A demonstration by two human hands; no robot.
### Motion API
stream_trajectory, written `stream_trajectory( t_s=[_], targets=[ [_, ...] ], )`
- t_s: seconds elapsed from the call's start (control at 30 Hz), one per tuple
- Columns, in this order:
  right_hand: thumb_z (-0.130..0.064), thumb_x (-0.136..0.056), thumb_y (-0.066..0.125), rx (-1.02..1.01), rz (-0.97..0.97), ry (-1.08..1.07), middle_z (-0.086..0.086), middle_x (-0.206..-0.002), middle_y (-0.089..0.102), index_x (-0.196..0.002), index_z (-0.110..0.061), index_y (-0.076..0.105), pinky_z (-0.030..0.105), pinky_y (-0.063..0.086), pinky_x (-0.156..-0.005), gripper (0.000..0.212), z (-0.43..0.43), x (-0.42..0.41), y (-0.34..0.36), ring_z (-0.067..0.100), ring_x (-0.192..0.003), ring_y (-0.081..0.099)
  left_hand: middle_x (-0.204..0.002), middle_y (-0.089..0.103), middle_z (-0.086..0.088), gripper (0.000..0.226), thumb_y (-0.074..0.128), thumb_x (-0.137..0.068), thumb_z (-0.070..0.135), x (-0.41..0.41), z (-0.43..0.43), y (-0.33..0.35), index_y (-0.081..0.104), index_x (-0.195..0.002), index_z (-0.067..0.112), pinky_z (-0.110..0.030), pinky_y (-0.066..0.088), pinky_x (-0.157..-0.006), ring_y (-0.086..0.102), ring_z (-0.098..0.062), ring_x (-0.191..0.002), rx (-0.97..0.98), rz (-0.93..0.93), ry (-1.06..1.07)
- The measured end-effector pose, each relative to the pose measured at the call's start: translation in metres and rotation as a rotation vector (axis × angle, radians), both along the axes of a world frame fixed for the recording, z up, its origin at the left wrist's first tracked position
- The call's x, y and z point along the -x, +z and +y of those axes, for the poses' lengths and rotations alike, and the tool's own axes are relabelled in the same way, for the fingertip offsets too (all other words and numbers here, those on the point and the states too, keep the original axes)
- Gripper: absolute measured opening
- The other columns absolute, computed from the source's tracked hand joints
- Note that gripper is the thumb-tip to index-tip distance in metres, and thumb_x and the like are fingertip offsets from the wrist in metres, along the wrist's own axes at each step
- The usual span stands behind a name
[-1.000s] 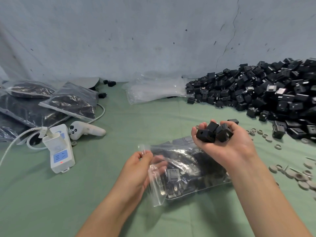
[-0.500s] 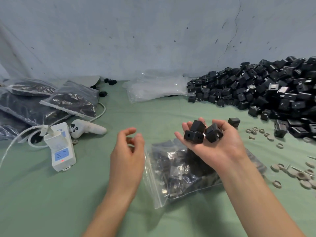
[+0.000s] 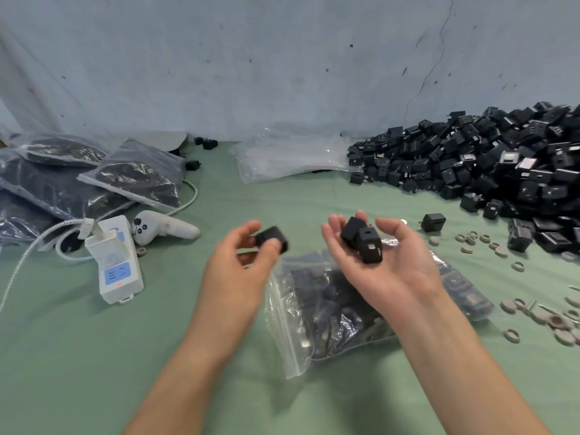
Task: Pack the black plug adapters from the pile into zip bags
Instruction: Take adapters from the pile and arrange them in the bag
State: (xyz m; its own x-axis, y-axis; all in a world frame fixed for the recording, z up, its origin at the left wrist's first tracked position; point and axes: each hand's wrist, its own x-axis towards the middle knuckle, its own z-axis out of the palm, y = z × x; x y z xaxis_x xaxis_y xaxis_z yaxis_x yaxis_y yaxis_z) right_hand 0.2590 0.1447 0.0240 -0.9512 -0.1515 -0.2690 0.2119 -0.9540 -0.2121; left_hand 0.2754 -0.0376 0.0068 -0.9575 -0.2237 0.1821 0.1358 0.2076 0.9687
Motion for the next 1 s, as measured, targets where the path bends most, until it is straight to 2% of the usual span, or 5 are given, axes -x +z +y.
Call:
stream_trajectory(
  t_s=[0.2,0.3,0.6,0.8,1.0],
  targets=[
    [-0.012,-0.093,0.055,0.058,-0.013,-0.143,0.023,-0.112,0.065,-0.119,-0.008,0.062,0.044,0.06,-0.081,0.027,0.029,-0.001,0.002,0.033,-0.101,0.068,-0.098,0.072,-0.008,0.022,0.073,-0.088,0.02,0.002,-0.048,-0.021,0.063,-0.107,0.02,-0.026,0.05,-0.07,0.068,-0.017,-0.075,-0.004,-0.365,0.036],
    [-0.012,-0.093,0.055,0.084,0.0,-0.197,0.02,-0.111,0.065,-0.114,-0.006,0.063,0.042,0.06,-0.082,0.023,0.042,-0.005,-0.001,0.031,-0.101,0.068,-0.082,0.075,-0.002,0.018,0.075,-0.086,0.018,-0.001,-0.038,-0.031,0.065,-0.101,0.019,-0.014,0.05,-0.057,0.066,-0.004,-0.061,-0.061,-0.381,-0.076],
    [-0.01,-0.093,0.057,0.119,0.085,-0.291,0.018,-0.091,0.068,-0.14,-0.007,0.05,0.038,0.059,-0.081,0.048,0.061,-0.02,-0.009,0.031,-0.092,0.069,-0.089,0.076,-0.01,0.011,0.074,-0.087,0.012,0.003,0.009,-0.041,0.072,-0.097,0.014,-0.028,0.059,-0.078,0.073,-0.02,-0.08,-0.23,-0.325,-0.216],
    [-0.011,-0.092,0.057,0.079,0.093,-0.29,0.018,-0.091,0.068,-0.143,-0.006,0.047,0.037,0.058,-0.085,0.052,0.062,-0.023,-0.013,0.03,-0.092,0.069,-0.075,0.071,-0.005,0.006,0.067,-0.093,0.014,0.006,0.01,-0.043,0.072,-0.096,0.015,-0.02,0.055,-0.061,0.065,-0.011,-0.061,-0.12,-0.304,-0.165],
    [-0.011,-0.091,0.06,0.078,0.089,-0.285,0.017,-0.102,0.067,-0.141,-0.012,0.052,0.036,0.058,-0.084,0.051,0.064,-0.024,-0.014,0.029,-0.093,0.069,-0.083,0.071,0.0,0.038,0.067,-0.081,0.056,-0.002,0.016,-0.033,0.073,-0.096,0.021,-0.026,0.054,-0.063,0.065,-0.013,-0.067,-0.079,-0.316,-0.215]
  ],
)
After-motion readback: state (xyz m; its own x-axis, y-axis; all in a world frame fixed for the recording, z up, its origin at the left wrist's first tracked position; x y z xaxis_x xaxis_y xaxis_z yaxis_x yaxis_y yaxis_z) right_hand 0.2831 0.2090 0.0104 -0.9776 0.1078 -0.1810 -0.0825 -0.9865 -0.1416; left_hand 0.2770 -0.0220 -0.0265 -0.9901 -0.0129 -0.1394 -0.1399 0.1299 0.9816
